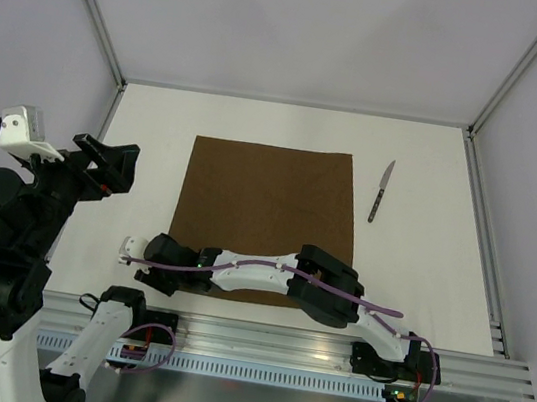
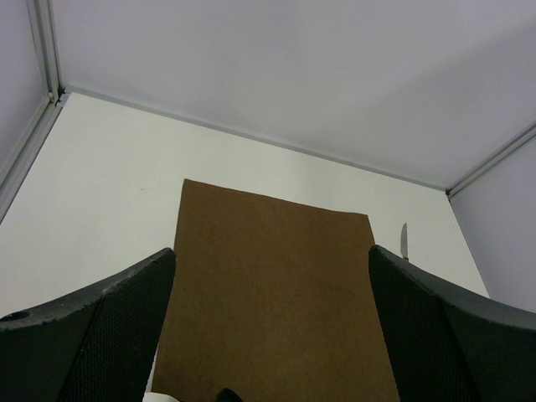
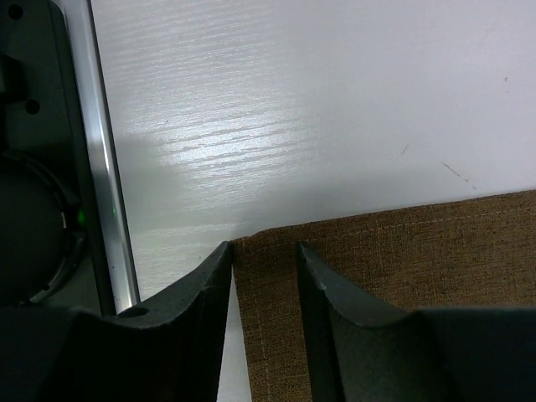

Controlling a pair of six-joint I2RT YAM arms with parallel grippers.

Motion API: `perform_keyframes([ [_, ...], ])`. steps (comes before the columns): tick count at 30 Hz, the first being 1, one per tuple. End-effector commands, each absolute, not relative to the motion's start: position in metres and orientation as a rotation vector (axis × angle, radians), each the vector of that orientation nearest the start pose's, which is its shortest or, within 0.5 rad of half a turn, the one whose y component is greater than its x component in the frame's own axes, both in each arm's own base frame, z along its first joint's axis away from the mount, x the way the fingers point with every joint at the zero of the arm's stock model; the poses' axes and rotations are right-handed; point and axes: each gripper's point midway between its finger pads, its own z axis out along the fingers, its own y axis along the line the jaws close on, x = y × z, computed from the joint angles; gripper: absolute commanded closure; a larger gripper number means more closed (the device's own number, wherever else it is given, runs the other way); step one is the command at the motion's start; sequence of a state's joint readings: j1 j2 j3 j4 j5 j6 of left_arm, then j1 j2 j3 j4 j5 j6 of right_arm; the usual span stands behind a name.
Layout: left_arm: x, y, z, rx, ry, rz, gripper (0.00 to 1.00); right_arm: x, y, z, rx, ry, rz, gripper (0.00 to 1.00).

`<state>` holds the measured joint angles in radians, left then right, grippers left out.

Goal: Fold the napkin, place the utensils inside, and roll it up
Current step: Fold the napkin

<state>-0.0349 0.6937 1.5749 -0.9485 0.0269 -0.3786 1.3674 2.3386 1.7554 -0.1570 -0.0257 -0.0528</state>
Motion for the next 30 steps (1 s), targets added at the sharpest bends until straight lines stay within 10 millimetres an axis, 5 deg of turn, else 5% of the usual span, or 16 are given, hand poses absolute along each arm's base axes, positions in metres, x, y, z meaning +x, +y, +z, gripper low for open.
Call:
perform_keyframes([
  [1, 0.169, -0.024, 0.452, -0.229, 1.634, -0.304, 0.00, 0.118, 0.588, 0.018, -1.577, 1.834, 0.677, 0.58],
  [11, 0.170, -0.024, 0.451, -0.229, 1.636, -0.304, 0.00, 0.114, 0.586, 0.020, -1.603, 1.845, 0.695, 0.80],
  [18, 0.170, -0.023, 0.452, -0.233, 1.633, -0.296, 0.00, 0.118, 0.594, 0.056, -1.578, 1.794, 0.719, 0.93],
  [30, 0.172, -0.022, 0.452, -0.230, 1.631, -0.287, 0.00, 0.143, 0.593, 0.105, -1.492, 1.770, 0.740, 1.00],
])
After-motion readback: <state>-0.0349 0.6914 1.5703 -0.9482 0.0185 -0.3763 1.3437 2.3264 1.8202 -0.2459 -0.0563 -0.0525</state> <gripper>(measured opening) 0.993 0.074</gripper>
